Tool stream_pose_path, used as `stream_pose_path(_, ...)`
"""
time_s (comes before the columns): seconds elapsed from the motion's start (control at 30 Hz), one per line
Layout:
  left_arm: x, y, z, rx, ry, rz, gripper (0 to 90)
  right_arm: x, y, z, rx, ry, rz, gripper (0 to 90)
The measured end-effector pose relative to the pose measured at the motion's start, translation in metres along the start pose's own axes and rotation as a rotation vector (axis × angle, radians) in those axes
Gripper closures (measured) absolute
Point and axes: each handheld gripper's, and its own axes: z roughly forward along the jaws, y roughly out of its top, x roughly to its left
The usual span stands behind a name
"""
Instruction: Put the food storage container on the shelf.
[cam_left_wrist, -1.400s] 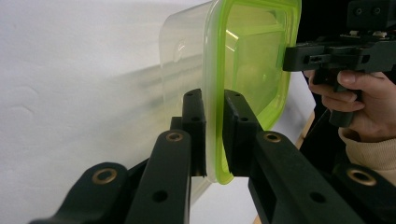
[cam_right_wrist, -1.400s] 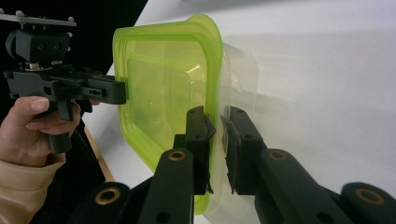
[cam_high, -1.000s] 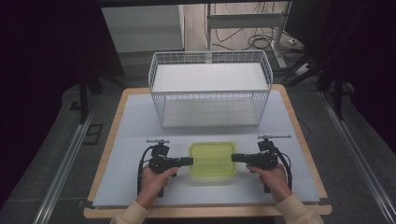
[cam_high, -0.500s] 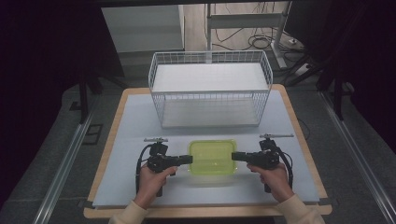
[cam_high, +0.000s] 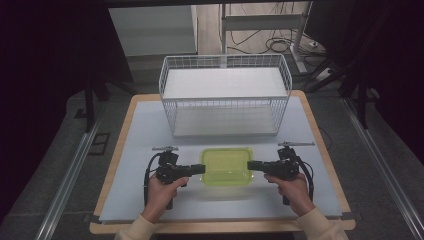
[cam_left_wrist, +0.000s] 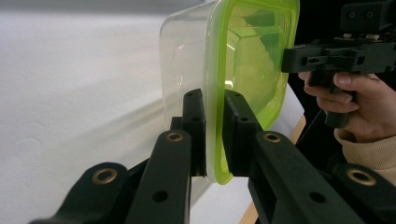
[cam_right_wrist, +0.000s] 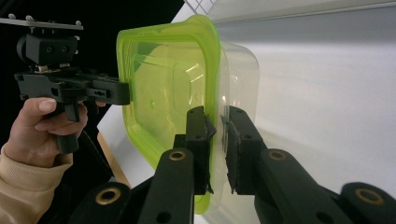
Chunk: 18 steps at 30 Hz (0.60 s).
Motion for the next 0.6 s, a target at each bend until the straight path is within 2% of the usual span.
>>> stream_pose_path(0.27, -0.004, 0.007, -0.003, -0.009, 0.004, 0.006, 80.8, 0.004, 0.004, -0.002, -0.014, -0.001, -0.007, 80.4)
stream_pose_path(0.6, -0.011, 0.022, -0.013, -0.026, 0.011, 0.031, 80.8, 0.015, 0.021, -0.006, -0.032, -0.005, -0.035, 80.4)
